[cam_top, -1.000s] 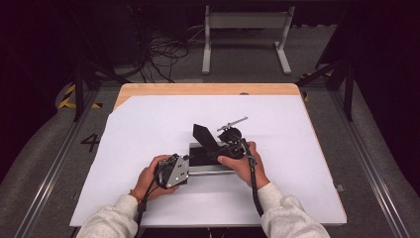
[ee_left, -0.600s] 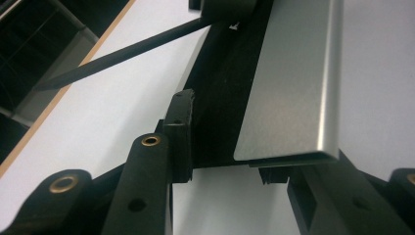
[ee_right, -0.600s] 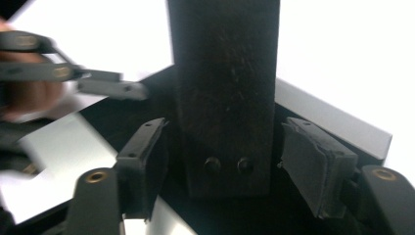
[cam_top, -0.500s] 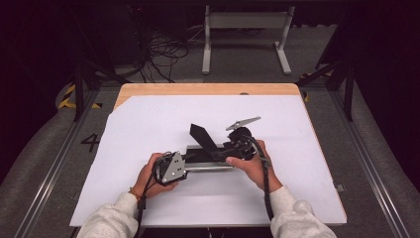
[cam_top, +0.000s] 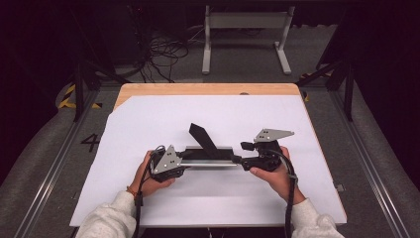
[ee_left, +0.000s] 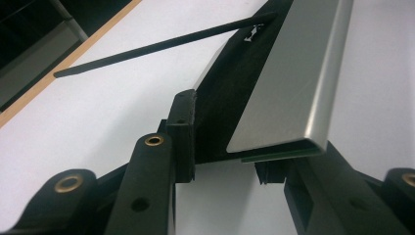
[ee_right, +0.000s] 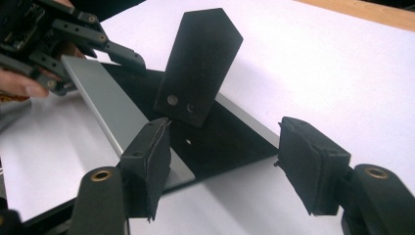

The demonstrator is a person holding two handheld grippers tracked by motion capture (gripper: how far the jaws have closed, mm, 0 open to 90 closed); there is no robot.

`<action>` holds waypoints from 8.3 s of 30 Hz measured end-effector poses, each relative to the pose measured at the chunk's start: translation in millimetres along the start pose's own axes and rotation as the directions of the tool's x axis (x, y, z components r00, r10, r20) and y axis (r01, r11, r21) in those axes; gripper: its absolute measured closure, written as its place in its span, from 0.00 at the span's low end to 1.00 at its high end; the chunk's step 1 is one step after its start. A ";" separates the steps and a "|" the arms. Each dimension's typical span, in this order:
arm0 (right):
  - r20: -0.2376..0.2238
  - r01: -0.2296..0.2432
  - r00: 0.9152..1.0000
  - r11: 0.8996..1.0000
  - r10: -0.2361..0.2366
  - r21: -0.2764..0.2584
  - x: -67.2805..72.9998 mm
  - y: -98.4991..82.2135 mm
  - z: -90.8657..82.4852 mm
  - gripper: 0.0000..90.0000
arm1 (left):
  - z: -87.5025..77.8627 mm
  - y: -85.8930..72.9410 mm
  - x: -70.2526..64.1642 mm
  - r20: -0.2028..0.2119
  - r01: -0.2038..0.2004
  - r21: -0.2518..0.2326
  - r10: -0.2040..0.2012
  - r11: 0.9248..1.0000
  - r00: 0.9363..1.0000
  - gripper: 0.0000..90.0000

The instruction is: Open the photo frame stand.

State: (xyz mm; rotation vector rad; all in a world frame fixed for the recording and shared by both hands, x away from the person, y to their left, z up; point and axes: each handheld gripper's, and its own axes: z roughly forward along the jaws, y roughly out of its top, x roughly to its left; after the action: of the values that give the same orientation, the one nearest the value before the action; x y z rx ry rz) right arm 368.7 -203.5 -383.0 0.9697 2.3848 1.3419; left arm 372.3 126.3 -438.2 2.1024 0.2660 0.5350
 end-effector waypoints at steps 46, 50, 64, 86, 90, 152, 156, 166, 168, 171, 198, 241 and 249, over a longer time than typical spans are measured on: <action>0.013 0.177 0.984 0.981 -0.176 -0.084 9.8 -26.2 -2.3 0.67 | -2.0 7.0 6.6 0.099 0.100 -0.053 -0.095 0.994 0.991 0.76; 0.026 0.196 0.981 0.976 -0.194 -0.100 12.1 -23.3 -2.1 0.70 | -2.4 6.7 8.1 0.104 0.112 -0.056 -0.106 0.992 0.989 0.76; 0.046 0.206 0.978 0.973 -0.202 -0.103 14.5 -23.9 3.7 0.80 | -16.8 -0.8 13.1 0.001 0.120 -0.009 -0.120 0.993 0.993 0.75; 0.050 0.149 0.988 0.982 -0.144 -0.112 1.9 -18.8 15.5 0.75 | -12.2 -7.3 23.7 0.061 0.195 -0.048 -0.192 0.980 0.979 0.75; 0.048 0.128 0.991 0.985 -0.124 -0.111 -4.9 -19.5 19.2 0.82 | -4.0 -16.8 31.1 0.034 0.238 -0.001 -0.238 0.971 0.971 0.76; 0.018 0.124 0.992 0.985 -0.123 -0.118 -14.5 -26.2 13.4 0.63 | -4.3 -4.0 25.8 0.248 0.233 -0.073 -0.208 0.970 0.946 0.95; 0.032 0.107 0.994 0.986 -0.104 -0.124 -17.6 -24.5 16.6 0.53 | -5.0 -3.9 25.7 0.259 0.222 -0.073 -0.197 0.972 0.946 0.95; -0.020 0.117 0.993 0.987 -0.120 -0.110 -15.7 -20.3 24.8 0.41 | -4.7 -4.4 24.0 0.334 0.214 -0.079 -0.176 0.974 0.926 0.95; -0.051 0.131 0.989 0.983 -0.138 -0.126 -12.7 -20.7 22.9 0.51 | -5.1 -3.3 23.4 0.323 0.207 -0.073 -0.173 0.976 0.930 0.95; -0.020 0.141 0.989 0.982 -0.145 -0.121 -9.7 -20.8 20.7 0.60 | -5.4 -2.3 23.1 0.285 0.204 -0.065 -0.178 0.977 0.942 0.94; -0.025 0.123 0.992 0.984 -0.127 -0.125 -7.7 -33.1 8.4 0.82 | 2.3 -2.7 14.8 0.088 0.128 0.020 -0.129 0.992 0.988 0.82; 0.109 0.065 0.993 0.991 -0.052 -0.117 -9.2 -29.0 17.4 0.69 | 14.6 -2.3 4.0 0.091 0.126 0.085 -0.134 0.988 0.987 0.85; 0.113 0.056 0.993 0.993 -0.043 -0.107 -4.0 -29.8 15.7 0.70 | 13.2 -1.4 3.5 0.057 0.119 0.092 -0.125 0.989 0.991 0.85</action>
State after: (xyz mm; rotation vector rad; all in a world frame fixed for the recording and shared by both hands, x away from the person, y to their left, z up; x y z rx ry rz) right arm 366.7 -206.3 -416.8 0.9231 2.2141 1.3499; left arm 381.6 118.7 -444.7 2.1679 0.3854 0.3899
